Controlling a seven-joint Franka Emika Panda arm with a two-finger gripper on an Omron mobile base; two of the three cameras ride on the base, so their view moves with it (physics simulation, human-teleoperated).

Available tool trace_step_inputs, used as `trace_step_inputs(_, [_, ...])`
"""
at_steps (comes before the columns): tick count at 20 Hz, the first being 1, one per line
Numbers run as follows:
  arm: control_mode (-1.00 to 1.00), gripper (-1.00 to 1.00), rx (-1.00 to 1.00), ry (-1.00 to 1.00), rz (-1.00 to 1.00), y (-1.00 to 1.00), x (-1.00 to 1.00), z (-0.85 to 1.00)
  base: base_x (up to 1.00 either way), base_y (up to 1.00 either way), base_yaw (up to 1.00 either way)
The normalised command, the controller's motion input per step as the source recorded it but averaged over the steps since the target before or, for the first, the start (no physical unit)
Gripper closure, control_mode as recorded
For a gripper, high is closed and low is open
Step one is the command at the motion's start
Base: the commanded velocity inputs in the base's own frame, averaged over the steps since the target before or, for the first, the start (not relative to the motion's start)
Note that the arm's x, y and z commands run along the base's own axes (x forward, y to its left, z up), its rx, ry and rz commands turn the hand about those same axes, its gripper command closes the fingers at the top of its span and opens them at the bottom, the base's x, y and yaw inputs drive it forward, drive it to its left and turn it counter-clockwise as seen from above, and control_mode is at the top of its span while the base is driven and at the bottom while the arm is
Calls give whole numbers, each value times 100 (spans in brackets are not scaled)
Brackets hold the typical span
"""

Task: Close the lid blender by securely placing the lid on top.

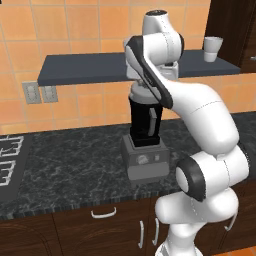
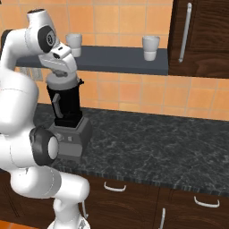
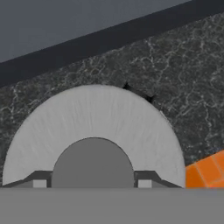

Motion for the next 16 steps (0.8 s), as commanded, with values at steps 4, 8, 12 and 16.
trace_step_inputs(4, [-100, 100, 5, 7, 0, -2, 0, -15, 0, 0, 0])
trace_step_inputs(8, [-100, -100, 0, 0, 0, 0, -12, -18, 0, 0, 0])
trace_step_inputs(12, [-100, -100, 0, -15, 0, 0, -6, 50, 0, 0, 0])
trace_step_inputs(16, [-100, -100, 0, -22, 0, 4, -25, 48, 0, 0, 0])
